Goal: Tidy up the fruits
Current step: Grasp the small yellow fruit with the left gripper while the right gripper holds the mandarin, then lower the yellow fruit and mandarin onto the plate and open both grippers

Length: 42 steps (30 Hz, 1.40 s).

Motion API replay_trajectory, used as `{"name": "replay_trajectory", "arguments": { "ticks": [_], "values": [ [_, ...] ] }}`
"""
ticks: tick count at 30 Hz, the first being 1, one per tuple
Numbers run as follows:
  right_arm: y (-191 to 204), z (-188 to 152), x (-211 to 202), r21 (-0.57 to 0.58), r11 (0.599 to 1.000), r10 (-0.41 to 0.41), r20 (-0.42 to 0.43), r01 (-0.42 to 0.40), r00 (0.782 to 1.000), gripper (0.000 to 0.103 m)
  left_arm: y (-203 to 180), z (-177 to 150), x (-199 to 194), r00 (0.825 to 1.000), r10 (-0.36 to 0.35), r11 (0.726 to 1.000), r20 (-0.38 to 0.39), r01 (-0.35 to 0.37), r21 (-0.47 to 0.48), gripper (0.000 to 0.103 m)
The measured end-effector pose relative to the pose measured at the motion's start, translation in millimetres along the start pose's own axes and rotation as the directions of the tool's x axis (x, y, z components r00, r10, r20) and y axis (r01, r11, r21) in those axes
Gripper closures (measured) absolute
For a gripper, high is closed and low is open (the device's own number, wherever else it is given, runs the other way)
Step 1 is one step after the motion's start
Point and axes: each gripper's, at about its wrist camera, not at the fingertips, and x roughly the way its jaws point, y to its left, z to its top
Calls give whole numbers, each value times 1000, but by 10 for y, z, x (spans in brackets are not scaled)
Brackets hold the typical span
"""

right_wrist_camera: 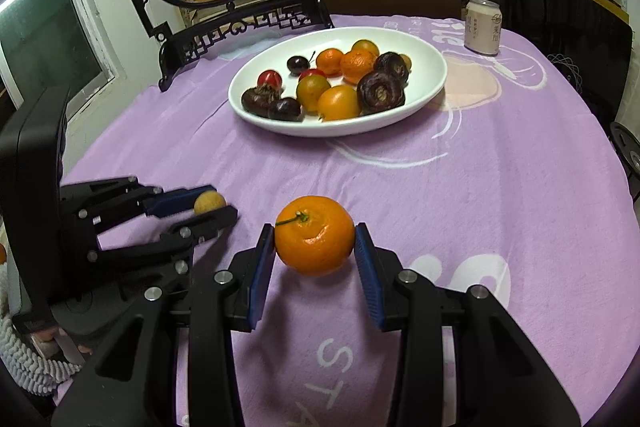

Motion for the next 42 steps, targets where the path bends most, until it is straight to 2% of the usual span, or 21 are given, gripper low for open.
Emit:
{"name": "replay_trajectory", "arguments": {
  "ticks": [4,8,10,11,15,19,20,22,23,24,27,32,35,39,42],
  "values": [
    [69,-128,-10,-13,1000,13,-24,-13,1000,63,88,-102,-16,998,-41,998,-44,39,-46,79],
    [198,-270,61,-62,998,-4,-57,1,998,62,9,-210,-82,1000,-1,1000,-29,1,-5,78],
    [244,-293,93,-88,996,-38,-59,33,998,62,0,-211,-76,999,45,999,-24,-45,-1,65],
    [249,-293,95,-90,995,-41,-56,36,998,62,28,-208,-69,998,61,998,-26,-61,-12,51],
    [208,-278,99,-64,998,-30,-48,27,998,60,193,-172,-21,999,-2,996,-40,-2,-92,48],
    [188,-267,94,-45,998,-34,-43,32,999,55,121,-182,-53,999,22,998,-32,-24,-64,53],
    [190,-268,89,-43,998,-44,-40,42,998,48,104,-182,-62,999,29,998,-29,-31,-59,55],
    [176,-272,64,-32,998,-59,-26,58,998,48,75,-185,-64,1000,9,998,-29,-11,-63,69],
    [175,-273,51,-28,998,-55,-21,54,998,53,51,-187,-70,1000,-1,998,-28,-1,-61,78],
    [183,-281,23,-26,999,-43,-10,43,999,61,-9,-195,-88,1000,15,999,-26,-16,-43,80],
    [258,-352,-43,-44,998,-50,-2,50,999,63,-115,-244,-147,1000,13,999,-26,-14,-29,80],
    [370,-618,-277,-12,999,40,-21,-40,999,63,-303,-435,-381,998,-53,999,-29,53,-7,80],
    [337,-698,-536,27,997,76,24,-76,997,63,-356,-520,-589,996,-92,996,2,92,4,80],
    [322,-731,-649,17,997,78,-2,-78,997,63,-232,-512,-840,992,-115,993,50,116,-15,80],
    [254,-557,-907,6,998,61,53,-62,997,63,-2,-350,-969,992,-99,994,73,102,-36,80]
  ]
}}
